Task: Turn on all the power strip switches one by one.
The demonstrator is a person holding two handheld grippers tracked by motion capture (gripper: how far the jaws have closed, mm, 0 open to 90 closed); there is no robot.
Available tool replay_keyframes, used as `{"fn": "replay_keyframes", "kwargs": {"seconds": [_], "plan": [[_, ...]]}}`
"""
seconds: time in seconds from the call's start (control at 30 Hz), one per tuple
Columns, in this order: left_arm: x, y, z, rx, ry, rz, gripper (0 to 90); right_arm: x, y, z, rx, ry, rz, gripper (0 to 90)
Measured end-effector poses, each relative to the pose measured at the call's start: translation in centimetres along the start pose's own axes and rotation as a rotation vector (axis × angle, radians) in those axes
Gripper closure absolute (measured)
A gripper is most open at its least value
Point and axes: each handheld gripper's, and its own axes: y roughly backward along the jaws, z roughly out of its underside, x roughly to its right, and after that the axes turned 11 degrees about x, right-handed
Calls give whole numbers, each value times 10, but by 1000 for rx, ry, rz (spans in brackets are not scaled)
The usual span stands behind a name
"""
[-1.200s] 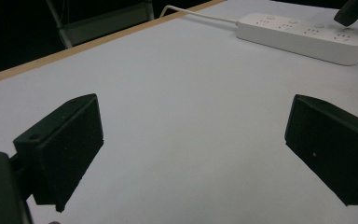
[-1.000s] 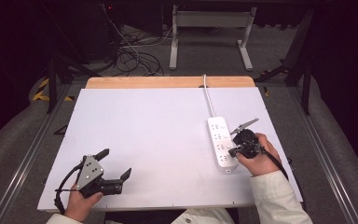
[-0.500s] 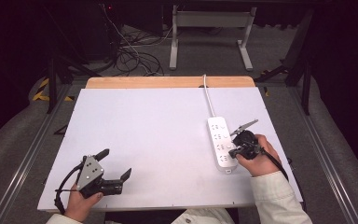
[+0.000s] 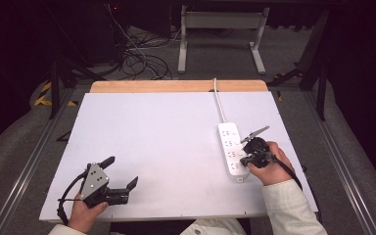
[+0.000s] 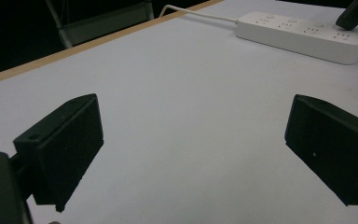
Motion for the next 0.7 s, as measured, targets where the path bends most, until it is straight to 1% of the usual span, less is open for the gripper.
{"fn": "replay_keyframes", "kwargs": {"seconds": [0.2, 0.27, 0.3, 0.33, 0.37, 0.4, 0.43, 0.47, 0.5, 0.53, 0.57, 0.6, 0.63, 0.67, 0.7], "plan": [[1, 0, 0, -1, 4, 1, 47, -1, -1, 1, -2, -5, 4, 900], [1, 0, 0, -1, 2, 2, 47, 0, -1, 2, 1, -16, 2, 900], [0, 0, 0, -2, -6, 5, 47, -1, -1, 2, 0, -14, 4, 900], [0, 0, 0, -4, -4, 5, 47, -1, -1, 1, -3, -13, 4, 900], [0, 0, 0, -5, -3, 6, 47, -2, -2, 0, -8, -6, 12, 900], [0, 0, 0, -4, -4, 7, 47, -4, -1, -2, -10, 21, 27, 900], [0, 0, 0, -2, -4, 5, 47, -6, 0, -3, 18, 37, 36, 900], [0, 0, 0, 0, 1, 3, 47, -7, 3, -3, 52, 42, 13, 900], [0, 0, 0, -2, 1, 5, 47, -7, 8, -4, 103, 43, -1, 900], [-1, -1, 0, -5, 0, 5, 47, -8, 15, -6, 147, 52, 24, 900], [-1, -2, 0, -7, 2, 5, 47, -8, 22, -8, 180, 58, 33, 900], [0, -2, 1, -7, 9, 4, 47, -9, 29, -10, 219, 56, 36, 900], [0, -2, 1, -8, 6, 4, 48, -9, 34, -11, 252, 52, 31, 900], [0, -2, 1, -8, 5, 3, 48, -9, 36, -11, 269, 52, 27, 900], [1, -2, 1, -7, 7, 2, 47, -9, 36, -10, 271, 52, 31, 900]]}}
